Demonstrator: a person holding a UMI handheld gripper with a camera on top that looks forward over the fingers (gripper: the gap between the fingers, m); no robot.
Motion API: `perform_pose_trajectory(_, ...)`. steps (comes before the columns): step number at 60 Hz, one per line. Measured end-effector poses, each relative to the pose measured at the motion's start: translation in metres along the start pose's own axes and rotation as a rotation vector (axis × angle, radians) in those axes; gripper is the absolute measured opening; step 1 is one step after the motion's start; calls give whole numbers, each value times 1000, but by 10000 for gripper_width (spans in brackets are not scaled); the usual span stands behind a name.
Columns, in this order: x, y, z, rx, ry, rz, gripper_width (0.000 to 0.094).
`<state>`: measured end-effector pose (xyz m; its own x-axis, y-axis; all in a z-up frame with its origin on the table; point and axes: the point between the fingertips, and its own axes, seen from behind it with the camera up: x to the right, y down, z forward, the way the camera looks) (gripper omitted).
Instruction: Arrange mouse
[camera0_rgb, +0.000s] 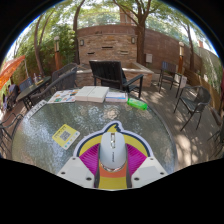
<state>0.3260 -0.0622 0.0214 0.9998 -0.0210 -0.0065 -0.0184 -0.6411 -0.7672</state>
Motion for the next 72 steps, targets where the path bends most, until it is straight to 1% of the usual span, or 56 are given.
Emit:
perform_pose_trajectory(2, 3, 6, 8, -18, -4, -2, 405)
perform_pose_trajectory(8, 1, 35, 18, -92, -34, 14, 482)
perform_pose_trajectory(12, 0, 27, 13, -86, -46, 13, 540)
perform_pose_trajectory(13, 0, 26, 10, -79, -46, 11, 574)
perform_pose_trajectory(14, 0, 24, 7, -72, -46, 8, 629)
perform_pose_trajectory(17, 2, 15, -4, -54, -32, 1, 850)
perform_pose_trajectory(18, 3, 12, -9, -47, -24, 0, 872)
perform_pose_trajectory(20, 4, 3, -19, -34, -18, 1, 845)
perform_pose_trajectory(24, 3, -8, -42, -10, -2, 3, 859)
perform_pose_trajectory(36, -11, -26, -124, 34, 39, 11, 857)
perform_pose_trajectory(46, -19, -19, -194, 62, 96, -12, 865)
perform_pose_trajectory(56, -28, -3, -246, 74, 122, -30, 858)
perform_pose_trajectory(64, -35, 6, -275, 87, 128, -44, 857)
perform_pose_trajectory(72, -44, 10, -287, 98, 130, -57, 857)
